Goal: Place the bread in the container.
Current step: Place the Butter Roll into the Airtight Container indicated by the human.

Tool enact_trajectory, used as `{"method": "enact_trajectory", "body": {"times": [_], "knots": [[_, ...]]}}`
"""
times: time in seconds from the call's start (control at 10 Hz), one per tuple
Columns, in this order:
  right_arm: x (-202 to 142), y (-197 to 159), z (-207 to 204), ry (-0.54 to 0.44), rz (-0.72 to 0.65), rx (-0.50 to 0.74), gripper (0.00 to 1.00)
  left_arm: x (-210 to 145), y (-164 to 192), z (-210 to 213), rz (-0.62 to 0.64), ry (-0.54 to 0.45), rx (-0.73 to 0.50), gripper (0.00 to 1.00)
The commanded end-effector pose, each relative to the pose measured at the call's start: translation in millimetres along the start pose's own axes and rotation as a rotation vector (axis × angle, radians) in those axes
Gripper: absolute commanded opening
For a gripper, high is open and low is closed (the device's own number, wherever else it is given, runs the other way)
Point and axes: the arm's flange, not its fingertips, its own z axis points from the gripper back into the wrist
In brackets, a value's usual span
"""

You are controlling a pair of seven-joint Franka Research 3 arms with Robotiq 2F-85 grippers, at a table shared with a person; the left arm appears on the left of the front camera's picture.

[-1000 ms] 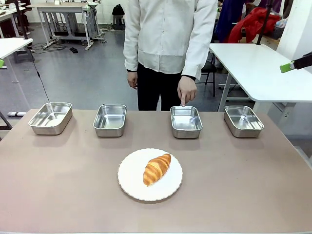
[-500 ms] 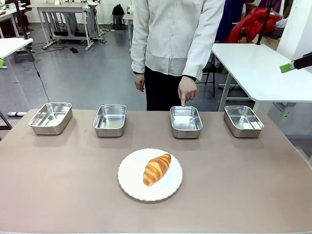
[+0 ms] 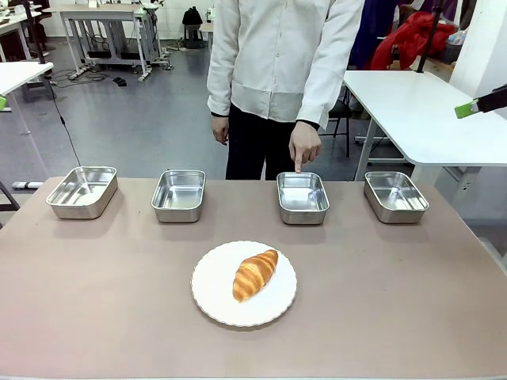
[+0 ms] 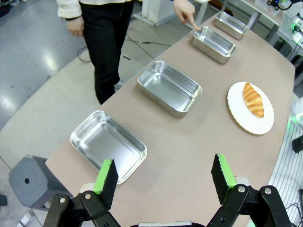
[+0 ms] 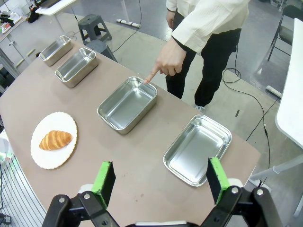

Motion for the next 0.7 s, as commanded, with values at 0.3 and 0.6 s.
{"method": "enact_trajectory", "body": {"times": [0.3,0.6], "knots": [[101,49,-51,-0.086,-0.151,0.024,1.00,0,-2,2,-0.009,-0.005,-0.005,1.00],[158,102,-130,0.039,-0.345,-0.042,1.00,0,-2,2,-0.009,-0.005,-0.005,1.00]]}}
